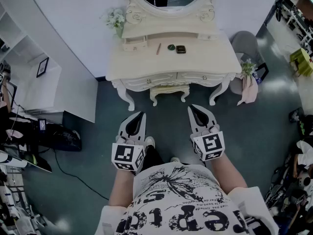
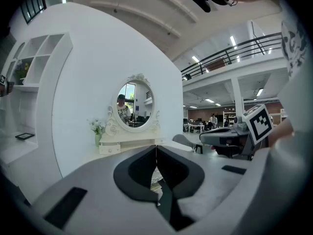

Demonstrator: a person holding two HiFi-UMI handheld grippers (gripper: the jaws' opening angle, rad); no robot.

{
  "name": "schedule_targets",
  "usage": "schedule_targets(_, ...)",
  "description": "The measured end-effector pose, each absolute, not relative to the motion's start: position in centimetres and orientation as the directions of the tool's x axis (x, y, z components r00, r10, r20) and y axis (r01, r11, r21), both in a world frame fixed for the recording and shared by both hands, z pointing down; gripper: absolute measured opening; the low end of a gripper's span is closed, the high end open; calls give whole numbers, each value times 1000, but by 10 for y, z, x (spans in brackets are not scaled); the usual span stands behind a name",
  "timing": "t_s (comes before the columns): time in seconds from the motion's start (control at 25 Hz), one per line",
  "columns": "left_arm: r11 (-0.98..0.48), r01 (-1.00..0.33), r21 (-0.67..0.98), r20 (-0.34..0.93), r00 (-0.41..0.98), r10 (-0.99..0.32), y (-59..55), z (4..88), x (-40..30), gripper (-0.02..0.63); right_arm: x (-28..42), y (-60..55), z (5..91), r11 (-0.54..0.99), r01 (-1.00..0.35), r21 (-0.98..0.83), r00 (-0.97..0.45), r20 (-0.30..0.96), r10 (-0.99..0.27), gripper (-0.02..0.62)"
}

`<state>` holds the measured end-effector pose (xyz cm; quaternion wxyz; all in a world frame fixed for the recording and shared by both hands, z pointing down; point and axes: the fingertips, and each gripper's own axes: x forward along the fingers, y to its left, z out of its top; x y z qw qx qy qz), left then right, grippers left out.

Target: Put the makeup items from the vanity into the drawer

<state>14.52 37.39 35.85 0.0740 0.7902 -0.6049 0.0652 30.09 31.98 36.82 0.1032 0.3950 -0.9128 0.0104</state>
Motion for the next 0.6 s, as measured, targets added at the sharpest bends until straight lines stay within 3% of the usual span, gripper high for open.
schedule_targets(0.6, -234, -966, 108, 216, 253, -943, 367, 396, 123, 20, 277, 311, 406, 705, -709, 31, -672, 273, -688, 17)
